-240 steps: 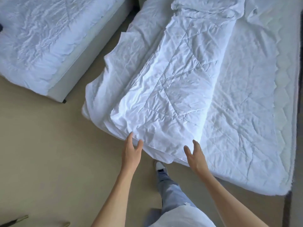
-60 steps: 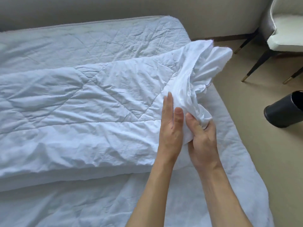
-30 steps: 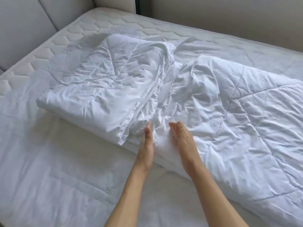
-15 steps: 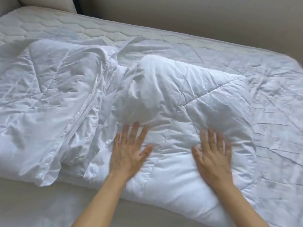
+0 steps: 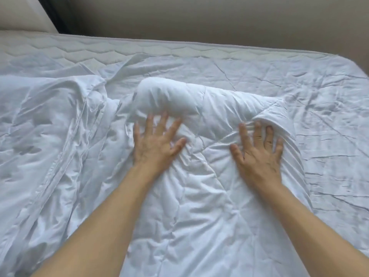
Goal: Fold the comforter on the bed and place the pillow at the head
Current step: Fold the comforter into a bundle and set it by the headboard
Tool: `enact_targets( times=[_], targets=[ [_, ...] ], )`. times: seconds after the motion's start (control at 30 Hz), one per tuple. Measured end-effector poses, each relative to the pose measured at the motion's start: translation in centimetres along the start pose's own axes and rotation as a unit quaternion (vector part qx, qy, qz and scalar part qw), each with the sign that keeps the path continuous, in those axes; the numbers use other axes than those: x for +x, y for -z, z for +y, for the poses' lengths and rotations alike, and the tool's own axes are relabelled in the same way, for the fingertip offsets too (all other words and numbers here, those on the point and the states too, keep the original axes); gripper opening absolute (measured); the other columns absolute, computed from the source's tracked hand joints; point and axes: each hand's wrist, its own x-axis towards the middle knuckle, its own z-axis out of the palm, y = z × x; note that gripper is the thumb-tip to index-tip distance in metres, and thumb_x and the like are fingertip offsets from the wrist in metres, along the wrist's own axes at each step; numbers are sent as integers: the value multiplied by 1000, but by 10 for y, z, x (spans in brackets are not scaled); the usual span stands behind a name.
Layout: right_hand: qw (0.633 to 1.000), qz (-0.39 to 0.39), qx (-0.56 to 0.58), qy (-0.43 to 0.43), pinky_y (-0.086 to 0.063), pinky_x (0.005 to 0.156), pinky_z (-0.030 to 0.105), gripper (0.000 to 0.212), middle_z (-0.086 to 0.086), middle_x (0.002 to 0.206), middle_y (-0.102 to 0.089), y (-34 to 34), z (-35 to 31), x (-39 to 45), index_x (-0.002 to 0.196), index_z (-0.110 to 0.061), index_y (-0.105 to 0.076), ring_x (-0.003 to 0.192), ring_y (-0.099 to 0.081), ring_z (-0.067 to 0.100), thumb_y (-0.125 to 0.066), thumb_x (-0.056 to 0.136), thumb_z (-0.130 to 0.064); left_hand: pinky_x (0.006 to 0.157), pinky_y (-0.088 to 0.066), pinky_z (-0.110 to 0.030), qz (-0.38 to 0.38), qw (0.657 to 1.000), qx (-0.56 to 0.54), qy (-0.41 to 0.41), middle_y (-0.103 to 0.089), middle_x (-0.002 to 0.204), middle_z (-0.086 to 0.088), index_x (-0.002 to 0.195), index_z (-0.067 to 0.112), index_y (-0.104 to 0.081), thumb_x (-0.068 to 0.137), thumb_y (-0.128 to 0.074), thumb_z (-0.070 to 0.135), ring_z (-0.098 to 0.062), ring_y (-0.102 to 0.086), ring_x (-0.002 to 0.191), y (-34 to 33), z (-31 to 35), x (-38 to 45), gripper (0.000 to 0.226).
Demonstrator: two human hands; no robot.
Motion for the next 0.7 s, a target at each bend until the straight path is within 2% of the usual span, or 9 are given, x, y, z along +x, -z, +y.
enact_targets(
  times=[0.07, 0.17, 0.23, 0.33, 0.4, 0.47, 0.5, 0.6, 0.7],
  targets=[
    [1000, -14, -18, 3, 9, 123, 56, 69, -4, 171, 12, -8, 7, 16, 157, -49, 8, 157, 13, 27, -5, 93, -72, 120, -10, -59, -17, 998, -27, 46, -10, 169, 9, 155, 52, -10, 88, -12, 76, -34, -12, 154, -26, -10, 0, 72],
    [999, -37, -40, -2, 3, 123, 59, 71, -2, 172, 3, -24, 13, 27, 158, -48, 6, 157, 5, 30, -3, 92, -72, 119, -18, -59, -30, 997, -45, 56, -16, 168, 5, 156, 50, -14, 90, -19, 74, -37, -20, 151, -46, -15, -6, 71],
    [998, -43, -48, -3, 4, 122, 60, 71, -2, 172, 1, -28, 13, 41, 158, -48, 5, 157, 2, 32, -1, 92, -73, 119, -16, -58, -49, 996, -30, 61, -14, 169, 6, 155, 50, -14, 87, -13, 75, -35, -16, 152, -37, -12, 5, 72],
    [998, -50, -31, 0, 9, 119, 63, 68, -5, 171, 7, -18, 10, 80, 157, -50, 7, 156, 8, 34, 0, 93, -74, 117, -9, -64, 18, 998, -47, 46, -18, 166, 2, 152, 44, -27, 87, -16, 74, -32, -9, 154, -11, 5, 42, 72],
    [998, -56, -25, -4, 9, 118, 66, 66, -6, 171, 8, -18, 7, 100, 155, -52, 7, 156, 10, 36, -1, 94, -73, 114, 1, -71, 32, 999, -26, -11, -4, 169, 3, 154, 49, -12, 91, -18, 75, -32, 6, 155, 0, 22, 81, 69],
    [998, -43, -38, -5, 6, 117, 68, 65, -5, 171, 5, -26, 6, 106, 155, -53, 7, 156, 6, 38, 2, 93, -73, 110, 8, -77, -25, 999, 2, -24, 9, 169, 11, 151, 58, 5, 89, -14, 81, -34, 18, 153, -2, 31, 115, 69],
    [998, -36, -43, -4, 5, 117, 68, 65, -5, 171, 3, -30, 6, 105, 155, -53, 6, 156, 3, 39, 4, 92, -73, 108, 9, -79, -60, 998, 1, 0, 8, 169, 13, 150, 60, 5, 86, -11, 85, -35, 18, 153, -9, 29, 127, 71],
    [999, -19, -43, 2, 5, 118, 67, 64, -4, 171, -4, -43, 7, 105, 155, -53, 2, 156, -3, 39, 3, 95, -72, 108, 5, -79, -86, 993, -27, 77, -3, 169, 15, 151, 59, -2, 82, -6, 89, -38, 7, 154, -38, 15, 133, 75],
    [999, -10, -42, -6, 5, 118, 66, 65, -5, 171, -9, -52, 7, 110, 156, -52, -2, 156, -7, 39, 2, 95, -73, 109, 2, -78, -71, 994, -23, 77, -10, 168, 14, 151, 57, -6, 83, -4, 88, -38, -2, 154, -48, 13, 134, 75]
  ],
)
